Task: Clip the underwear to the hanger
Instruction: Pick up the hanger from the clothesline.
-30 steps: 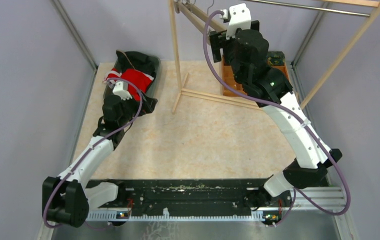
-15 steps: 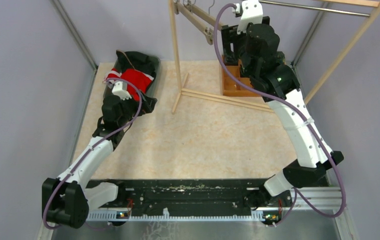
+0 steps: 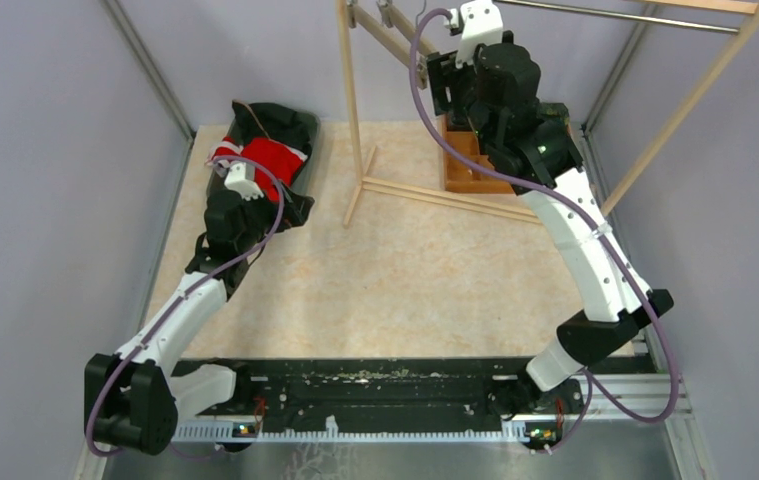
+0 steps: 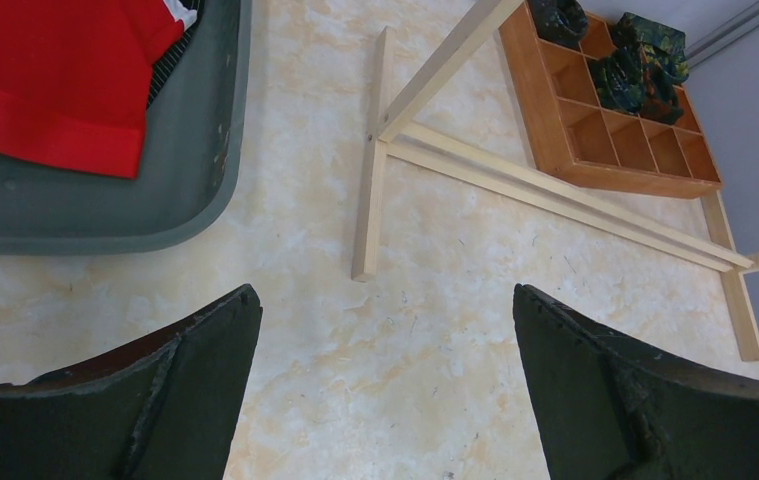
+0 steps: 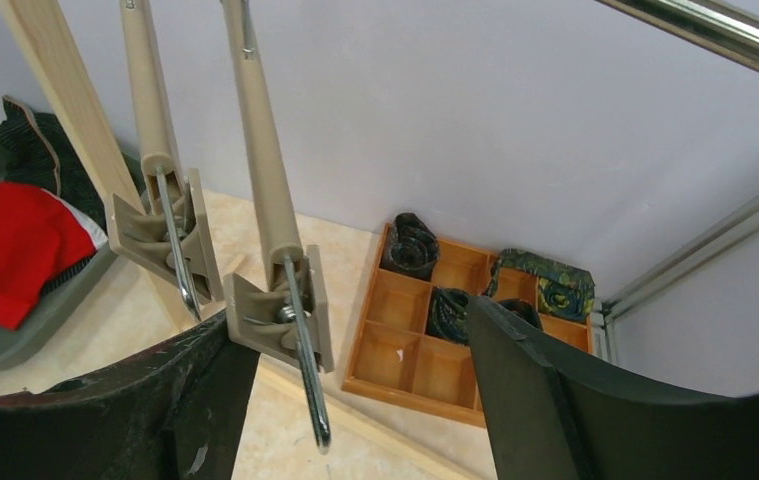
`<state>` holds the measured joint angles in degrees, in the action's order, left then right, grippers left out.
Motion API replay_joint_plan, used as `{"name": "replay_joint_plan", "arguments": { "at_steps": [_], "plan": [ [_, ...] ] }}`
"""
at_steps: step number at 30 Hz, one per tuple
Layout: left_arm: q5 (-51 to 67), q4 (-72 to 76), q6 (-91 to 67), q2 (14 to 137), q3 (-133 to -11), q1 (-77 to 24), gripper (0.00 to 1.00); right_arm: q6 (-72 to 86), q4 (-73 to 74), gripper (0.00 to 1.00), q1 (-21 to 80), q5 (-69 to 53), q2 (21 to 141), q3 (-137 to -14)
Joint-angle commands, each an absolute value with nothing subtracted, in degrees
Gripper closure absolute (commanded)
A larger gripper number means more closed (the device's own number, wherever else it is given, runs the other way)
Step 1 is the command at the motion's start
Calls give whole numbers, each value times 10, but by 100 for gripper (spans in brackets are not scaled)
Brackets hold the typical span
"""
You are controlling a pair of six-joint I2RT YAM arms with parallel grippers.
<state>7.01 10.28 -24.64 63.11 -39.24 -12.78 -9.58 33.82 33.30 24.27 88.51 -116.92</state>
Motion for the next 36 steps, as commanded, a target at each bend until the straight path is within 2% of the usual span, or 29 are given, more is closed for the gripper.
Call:
{"name": "replay_joint_plan", "arguments": {
  "at_steps": [1,7,15,17,21,23,30,36],
  "plan": [
    [68,115,-246,633,-389,-129,0,-108,306,27,331,224,901,-1212],
    [65,115,-246,634,-389,-129,0,-112,311,33,331,218,924,-1242],
    [63,113,-244,634,-388,-129,0,-116,322,53,331,220,942,-1270],
    [62,113,-245,633,-387,-129,0,-115,323,63,331,222,942,-1272],
    [60,113,-244,633,-386,-129,0,-113,325,93,331,226,943,-1272],
    [60,113,-244,633,-385,-129,0,-112,327,100,331,227,942,-1272],
    [61,115,-246,635,-387,-129,0,-106,312,100,331,221,929,-1251],
    [58,114,-245,634,-390,-129,0,-101,197,100,331,218,866,-1146]
  ]
}}
